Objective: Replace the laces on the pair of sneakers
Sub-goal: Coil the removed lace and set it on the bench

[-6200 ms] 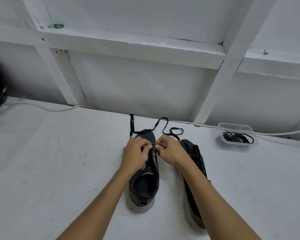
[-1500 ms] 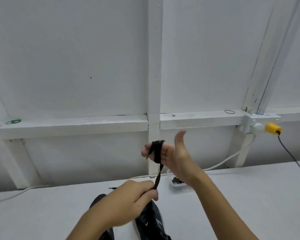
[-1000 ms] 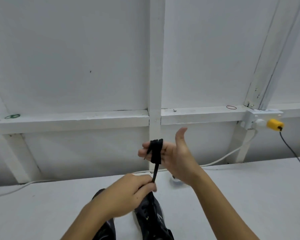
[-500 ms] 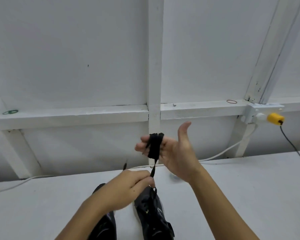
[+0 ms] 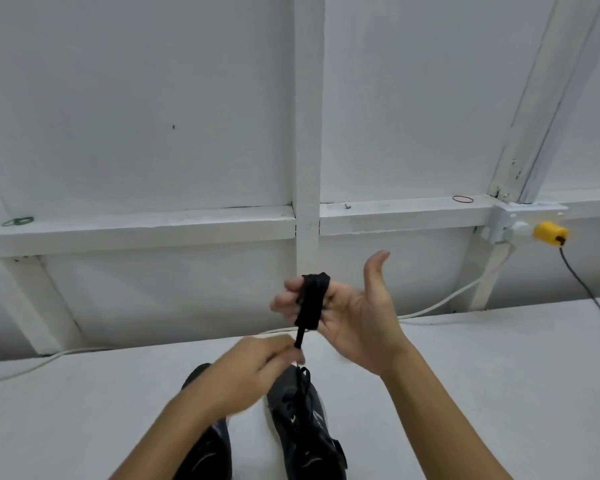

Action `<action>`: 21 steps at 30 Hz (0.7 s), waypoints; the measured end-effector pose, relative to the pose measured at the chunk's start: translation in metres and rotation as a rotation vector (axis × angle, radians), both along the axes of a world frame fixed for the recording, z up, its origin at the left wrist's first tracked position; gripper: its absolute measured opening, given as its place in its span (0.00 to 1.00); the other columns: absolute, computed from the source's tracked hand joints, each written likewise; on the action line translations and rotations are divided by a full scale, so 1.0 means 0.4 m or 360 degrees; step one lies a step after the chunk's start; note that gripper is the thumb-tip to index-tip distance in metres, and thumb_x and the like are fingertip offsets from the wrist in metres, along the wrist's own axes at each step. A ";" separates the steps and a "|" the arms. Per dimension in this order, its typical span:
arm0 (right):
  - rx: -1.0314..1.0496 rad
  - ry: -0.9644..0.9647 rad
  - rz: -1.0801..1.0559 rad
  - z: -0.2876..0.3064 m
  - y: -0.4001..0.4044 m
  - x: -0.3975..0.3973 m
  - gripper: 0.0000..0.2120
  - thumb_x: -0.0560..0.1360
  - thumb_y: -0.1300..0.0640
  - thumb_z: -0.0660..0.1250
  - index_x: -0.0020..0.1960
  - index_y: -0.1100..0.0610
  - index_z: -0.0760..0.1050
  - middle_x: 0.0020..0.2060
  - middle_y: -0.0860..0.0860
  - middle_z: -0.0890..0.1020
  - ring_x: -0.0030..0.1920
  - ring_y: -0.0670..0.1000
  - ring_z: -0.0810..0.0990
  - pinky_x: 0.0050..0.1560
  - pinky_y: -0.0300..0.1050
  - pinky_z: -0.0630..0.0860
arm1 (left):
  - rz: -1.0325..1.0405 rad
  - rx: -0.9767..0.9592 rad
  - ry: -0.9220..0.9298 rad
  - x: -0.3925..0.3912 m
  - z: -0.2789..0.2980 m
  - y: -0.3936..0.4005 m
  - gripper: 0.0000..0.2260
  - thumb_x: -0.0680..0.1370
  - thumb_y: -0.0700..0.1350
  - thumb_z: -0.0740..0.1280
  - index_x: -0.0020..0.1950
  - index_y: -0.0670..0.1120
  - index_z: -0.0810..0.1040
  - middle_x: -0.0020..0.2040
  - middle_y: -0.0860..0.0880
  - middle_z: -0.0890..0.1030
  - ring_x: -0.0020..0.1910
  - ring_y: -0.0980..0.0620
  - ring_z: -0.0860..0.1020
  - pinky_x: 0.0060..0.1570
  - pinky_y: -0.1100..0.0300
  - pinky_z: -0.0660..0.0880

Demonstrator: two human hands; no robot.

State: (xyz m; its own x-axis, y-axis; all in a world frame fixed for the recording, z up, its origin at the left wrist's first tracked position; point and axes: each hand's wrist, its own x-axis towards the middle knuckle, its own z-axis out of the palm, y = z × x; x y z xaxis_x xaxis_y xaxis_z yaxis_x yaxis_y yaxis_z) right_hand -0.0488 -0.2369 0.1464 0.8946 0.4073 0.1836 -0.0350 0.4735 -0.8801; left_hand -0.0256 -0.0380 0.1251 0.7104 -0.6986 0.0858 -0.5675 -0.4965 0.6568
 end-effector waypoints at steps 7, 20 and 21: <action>-0.0771 0.0144 -0.0162 -0.092 0.012 0.002 0.63 0.56 0.11 0.47 0.61 0.63 0.80 0.56 0.61 0.84 0.59 0.55 0.83 0.62 0.44 0.76 | -0.0125 0.0285 -0.0468 -0.012 0.091 0.021 0.07 0.83 0.52 0.63 0.49 0.53 0.80 0.33 0.62 0.75 0.36 0.64 0.73 0.38 0.68 0.67; -0.0334 0.0361 -0.0007 -0.094 0.001 -0.098 0.29 0.82 0.40 0.53 0.41 0.59 0.82 0.32 0.54 0.82 0.35 0.56 0.83 0.44 0.46 0.79 | 0.0096 -0.1251 0.1513 -0.028 -0.059 -0.077 0.14 0.76 0.45 0.72 0.60 0.42 0.81 0.31 0.41 0.76 0.28 0.41 0.78 0.35 0.51 0.78; -0.0313 0.0380 -0.0038 -0.101 -0.006 -0.102 0.28 0.82 0.41 0.54 0.39 0.59 0.81 0.30 0.54 0.81 0.32 0.55 0.82 0.42 0.45 0.79 | 0.0144 -0.1292 0.1565 -0.035 -0.073 -0.087 0.14 0.75 0.44 0.73 0.59 0.42 0.80 0.32 0.39 0.77 0.29 0.40 0.79 0.36 0.50 0.78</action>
State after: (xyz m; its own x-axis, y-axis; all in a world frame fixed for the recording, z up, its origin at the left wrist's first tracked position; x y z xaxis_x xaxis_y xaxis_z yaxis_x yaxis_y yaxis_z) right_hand -0.0895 -0.2394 0.1061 0.9129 0.3923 -0.1133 -0.2427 0.2981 -0.9232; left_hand -0.0397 -0.0729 0.0960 0.7594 -0.6388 -0.1234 0.3426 0.2313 0.9106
